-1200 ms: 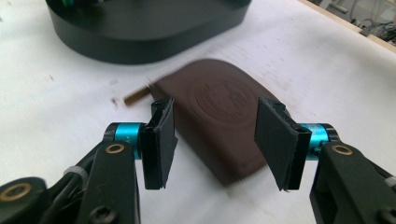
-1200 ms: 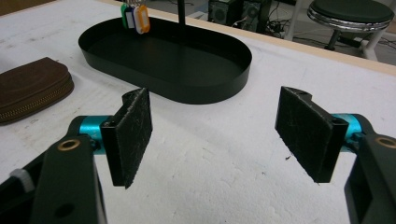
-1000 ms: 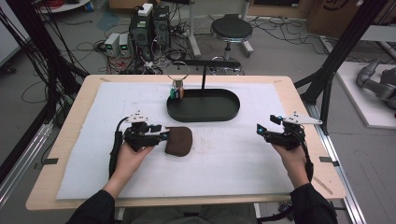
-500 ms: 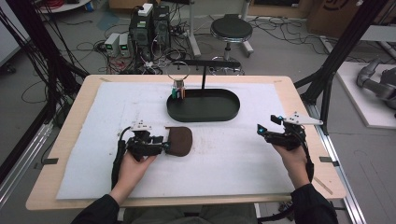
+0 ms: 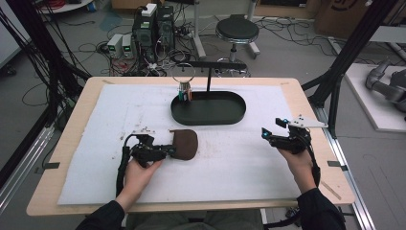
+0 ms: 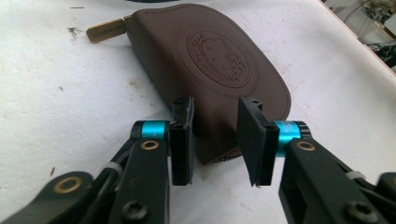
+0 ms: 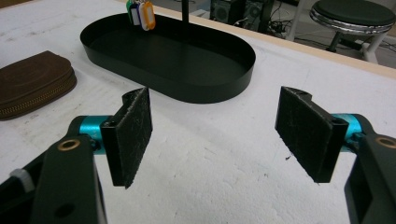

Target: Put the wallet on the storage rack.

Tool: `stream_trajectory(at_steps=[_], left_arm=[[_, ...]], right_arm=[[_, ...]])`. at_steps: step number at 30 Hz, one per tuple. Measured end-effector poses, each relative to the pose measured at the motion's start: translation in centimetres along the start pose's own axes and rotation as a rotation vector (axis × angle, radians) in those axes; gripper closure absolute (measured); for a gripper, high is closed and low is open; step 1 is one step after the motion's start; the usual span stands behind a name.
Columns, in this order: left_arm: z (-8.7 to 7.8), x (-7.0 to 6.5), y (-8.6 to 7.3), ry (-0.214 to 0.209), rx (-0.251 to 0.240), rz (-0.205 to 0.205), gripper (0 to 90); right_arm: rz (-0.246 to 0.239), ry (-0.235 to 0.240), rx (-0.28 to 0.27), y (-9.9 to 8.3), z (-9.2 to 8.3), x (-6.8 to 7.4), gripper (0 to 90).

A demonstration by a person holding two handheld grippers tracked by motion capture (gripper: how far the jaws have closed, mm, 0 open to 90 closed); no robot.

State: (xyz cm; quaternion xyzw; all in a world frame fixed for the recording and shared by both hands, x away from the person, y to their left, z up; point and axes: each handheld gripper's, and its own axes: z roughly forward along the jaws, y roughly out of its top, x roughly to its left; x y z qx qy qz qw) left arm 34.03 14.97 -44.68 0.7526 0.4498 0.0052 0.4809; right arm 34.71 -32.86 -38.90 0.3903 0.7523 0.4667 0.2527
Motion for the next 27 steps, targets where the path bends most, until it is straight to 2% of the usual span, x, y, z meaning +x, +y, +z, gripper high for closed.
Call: stream_trajectory(at_steps=[5,7,10,13,21,27], left_arm=[[0.1,0.0,0.0,-0.019,-0.005,0.031,74.0],[0.2,-0.2,0.1,-0.038,-0.003,0.059,76.0],[0.2,-1.2,0.6,-0.053,-0.005,0.139,77.6],[0.1,-2.1,1.0,-0.07,-0.016,0.2,78.9],[-0.3,-3.4,1.7,-0.125,-0.051,0.322,80.9],[-0.6,-4.6,2.0,-0.174,-0.066,0.434,82.1]], right_arm=[[-0.004,0.003,0.0,0.1,0.0,0.2,27.9],[-0.008,0.003,-0.003,0.2,0.0,0.2,28.0],[-0.005,0.005,-0.006,0.2,0.0,0.3,28.0],[-0.009,0.005,-0.006,0.2,0.0,0.2,27.9],[-0.013,0.02,-0.014,0.5,0.0,0.6,27.9],[-0.031,0.062,-0.02,0.8,0.4,1.5,27.9]])
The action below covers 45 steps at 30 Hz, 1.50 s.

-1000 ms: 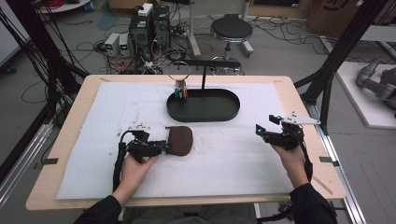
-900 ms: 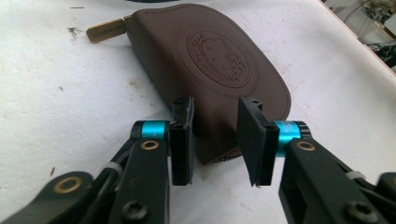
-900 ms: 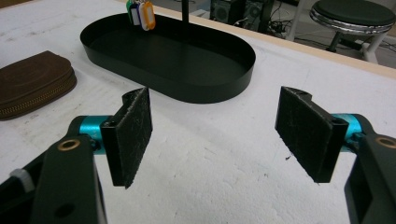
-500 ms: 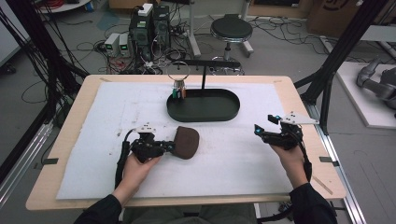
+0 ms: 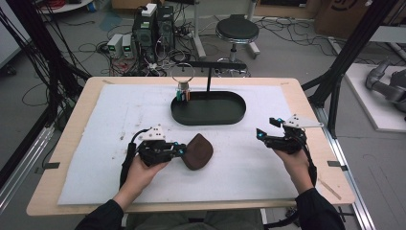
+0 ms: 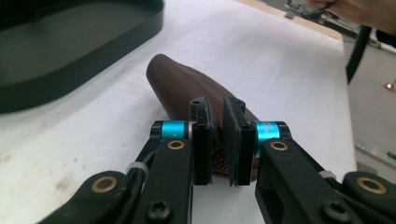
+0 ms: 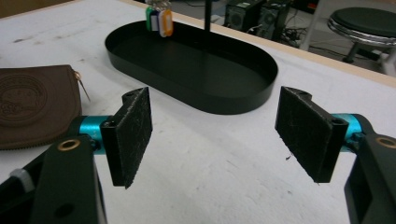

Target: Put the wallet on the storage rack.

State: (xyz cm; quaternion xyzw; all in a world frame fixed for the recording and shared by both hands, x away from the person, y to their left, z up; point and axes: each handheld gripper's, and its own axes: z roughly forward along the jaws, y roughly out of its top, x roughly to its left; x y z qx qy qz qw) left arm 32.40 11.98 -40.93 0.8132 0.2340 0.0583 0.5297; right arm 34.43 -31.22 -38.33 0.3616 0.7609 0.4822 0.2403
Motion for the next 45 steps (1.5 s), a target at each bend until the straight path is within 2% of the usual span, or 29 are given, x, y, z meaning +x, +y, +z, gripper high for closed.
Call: stream_trajectory(at_steps=[8,12,15,18,22,25,29,30,35,40,42,45], left_arm=[[0.5,-1.5,0.7,-0.087,-0.008,0.124,82.8],[0.7,-1.9,0.8,-0.113,-0.013,0.171,82.9],[0.7,-2.1,0.8,-0.136,-0.017,0.202,83.1],[0.8,-2.4,0.9,-0.163,-0.022,0.22,83.2],[0.9,-2.8,1.0,-0.193,-0.035,0.268,83.2],[1.0,-3.1,1.0,-0.216,-0.044,0.313,83.5],[1.0,-3.3,1.1,-0.232,-0.044,0.35,83.5],[1.1,-3.4,1.1,-0.24,-0.052,0.347,83.5],[1.0,-3.6,1.2,-0.267,-0.048,0.399,83.5],[1.1,-4.0,1.1,-0.296,-0.056,0.421,83.4],[1.1,-4.0,1.2,-0.302,-0.055,0.441,83.4],[1.1,-4.1,1.1,-0.316,-0.058,0.446,83.4]], right_arm=[[-0.023,0.087,-0.025,0.5,0.4,1.2,27.9],[-0.051,0.164,-0.039,0.6,0.6,1.7,27.9],[-0.07,0.239,-0.033,0.6,1.0,2.2,27.9],[-0.086,0.286,-0.023,0.6,1.4,2.8,27.9],[-0.097,0.341,-0.015,0.7,2.0,3.5,27.8],[-0.108,0.415,-0.001,0.7,2.5,4.3,27.8],[-0.129,0.488,0.029,0.7,3.3,5.2,27.8],[-0.143,0.504,0.035,0.7,3.5,5.5,27.8],[-0.163,0.601,0.07,0.5,4.6,6.4,28.0],[-0.174,0.683,0.132,0.2,5.7,7.3,30.6],[-0.188,0.711,0.147,0.1,6.1,7.6,31.6],[-0.188,0.764,0.168,-0.2,6.5,7.8,33.9]])
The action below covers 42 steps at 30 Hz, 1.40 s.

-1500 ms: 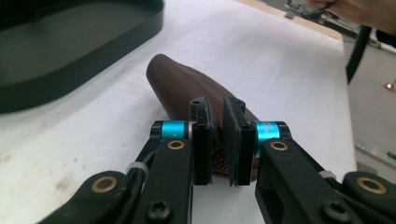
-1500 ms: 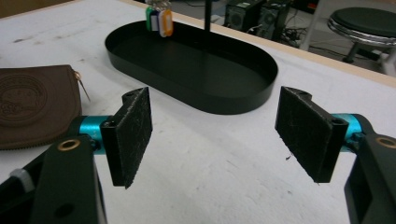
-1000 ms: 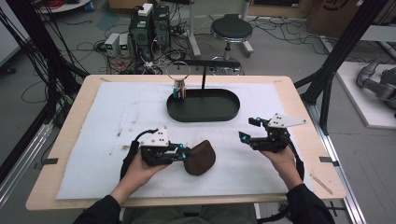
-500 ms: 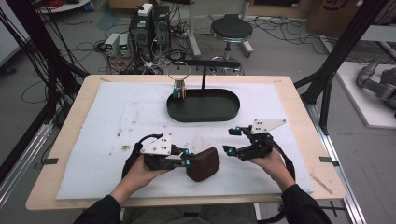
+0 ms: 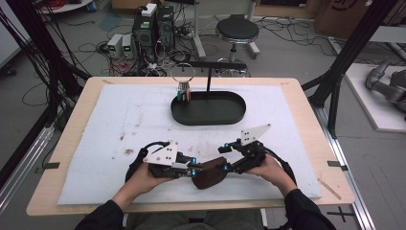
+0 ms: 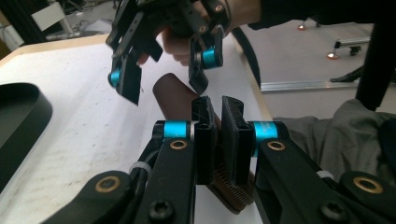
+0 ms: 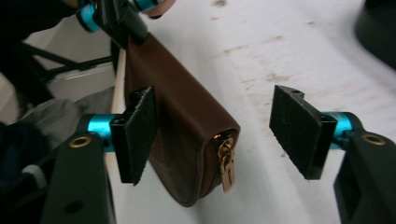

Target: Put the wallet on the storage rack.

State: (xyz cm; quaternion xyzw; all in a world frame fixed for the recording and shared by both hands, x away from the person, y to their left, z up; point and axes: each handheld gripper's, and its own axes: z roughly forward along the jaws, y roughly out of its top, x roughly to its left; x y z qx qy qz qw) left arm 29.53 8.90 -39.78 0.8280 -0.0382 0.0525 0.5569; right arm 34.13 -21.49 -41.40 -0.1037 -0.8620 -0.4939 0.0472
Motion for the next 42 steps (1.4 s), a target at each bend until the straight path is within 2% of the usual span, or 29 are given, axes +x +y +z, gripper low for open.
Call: stream_trajectory(at_steps=[4,6,8,11,14,15,16,17,19,20,25,30,33,37,40,42], left_arm=[[0.0,0.0,-0.1,-0.013,-0.007,0.003,83.3],[0.0,0.1,-0.1,-0.01,-0.006,0.001,83.1],[-0.1,0.1,-0.2,-0.012,-0.009,-0.008,82.8],[-0.3,0.2,-0.3,-0.003,-0.01,-0.018,82.1],[-0.7,0.5,-0.4,0.016,-0.032,-0.06,80.2],[-0.8,0.6,-0.4,0.029,-0.041,-0.087,76.1],[-0.9,0.7,-0.4,0.037,-0.038,-0.098,69.9],[-1.0,0.8,-0.5,0.05,-0.04,-0.119,64.7],[-1.2,0.9,-0.6,0.069,-0.039,-0.134,58.8],[-1.3,1.1,-0.6,0.08,-0.038,-0.153,52.5],[-1.6,1.7,-1.1,0.072,-0.029,-0.239,36.9],[-1.0,2.1,-1.3,0.078,0.0,-0.297,35.4],[-0.7,2.3,-1.4,0.062,-0.002,-0.327,36.7],[-0.4,2.3,-1.4,0.042,0.004,-0.323,47.7],[-0.4,2.2,-1.3,0.028,0.003,-0.316,56.2],[-0.3,2.2,-1.3,0.033,0.003,-0.308,60.6]], right_arm=[[0.018,0.05,0.029,-0.2,0.4,-0.1,35.8],[0.019,0.083,0.047,-0.2,0.7,-0.1,39.9],[0.008,0.107,0.066,-0.3,1.0,0.1,47.1],[-0.018,0.104,0.08,-0.3,0.9,0.2,55.5],[-0.042,0.116,0.075,-0.3,0.7,0.3,66.6],[-0.042,0.118,0.07,-0.2,0.6,0.4,67.0],[-0.067,0.098,0.069,-0.2,0.6,0.6,67.3],[-0.071,0.094,0.069,-0.2,0.5,0.6,67.5],[-0.067,0.099,0.074,-0.1,0.3,0.6,67.9],[-0.073,0.094,0.067,-0.1,0.2,0.6,68.0],[-0.067,0.065,-0.001,0.3,-0.9,0.8,68.2],[-0.069,0.033,-0.036,0.8,-1.6,1.0,68.2],[-0.075,0.038,-0.029,1.0,-1.6,1.1,68.2],[-0.092,0.042,-0.015,1.1,-1.3,1.3,68.2],[-0.088,0.04,-0.017,1.2,-1.2,1.4,68.2],[-0.087,0.036,-0.019,1.2,-1.3,1.3,68.2]])
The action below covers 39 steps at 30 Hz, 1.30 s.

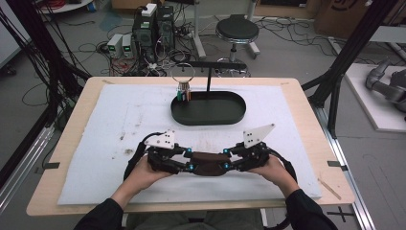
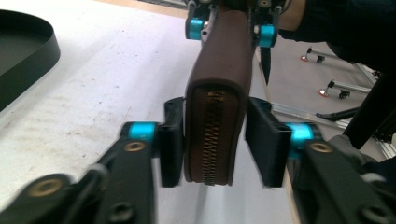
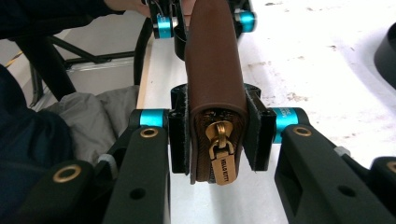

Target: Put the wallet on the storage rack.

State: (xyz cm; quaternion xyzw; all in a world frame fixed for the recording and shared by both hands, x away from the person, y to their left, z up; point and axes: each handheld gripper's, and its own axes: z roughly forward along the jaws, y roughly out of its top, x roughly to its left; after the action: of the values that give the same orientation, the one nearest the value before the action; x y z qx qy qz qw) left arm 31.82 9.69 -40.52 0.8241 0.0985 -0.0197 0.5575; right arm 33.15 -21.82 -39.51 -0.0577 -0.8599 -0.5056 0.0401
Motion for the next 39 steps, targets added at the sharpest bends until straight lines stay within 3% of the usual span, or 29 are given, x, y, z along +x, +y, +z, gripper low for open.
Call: stream_trajectory(at_steps=[8,12,17,22,31,35,39], left_arm=[[-0.1,-0.1,0.4,0.009,-0.029,0.032,65.4],[-0.2,0.0,0.8,0.025,-0.03,0.043,66.4],[-0.8,0.5,1.6,0.046,-0.046,0.049,66.6],[-1.3,1.4,2.6,0.091,-0.08,0.053,66.6],[-1.6,3.8,3.9,0.158,-0.126,0.029,67.0],[-1.5,5.1,4.2,0.182,-0.134,0.006,67.2],[-1.3,6.3,4.7,0.221,-0.125,0.013,67.4]], right_arm=[[-0.006,-0.011,-0.02,0.0,-0.3,0.0,64.3],[-0.009,-0.052,-0.061,0.1,-1.1,0.0,52.3],[0.033,-0.151,-0.133,0.0,-3.0,-0.4,39.0],[0.079,-0.292,-0.207,-0.3,-5.1,-0.7,33.6],[0.106,-0.499,-0.246,-0.9,-7.2,-0.7,28.8],[0.122,-0.543,-0.26,-1.1,-7.8,-0.8,28.1],[0.123,-0.586,-0.264,-1.4,-8.3,-0.8,28.0]])
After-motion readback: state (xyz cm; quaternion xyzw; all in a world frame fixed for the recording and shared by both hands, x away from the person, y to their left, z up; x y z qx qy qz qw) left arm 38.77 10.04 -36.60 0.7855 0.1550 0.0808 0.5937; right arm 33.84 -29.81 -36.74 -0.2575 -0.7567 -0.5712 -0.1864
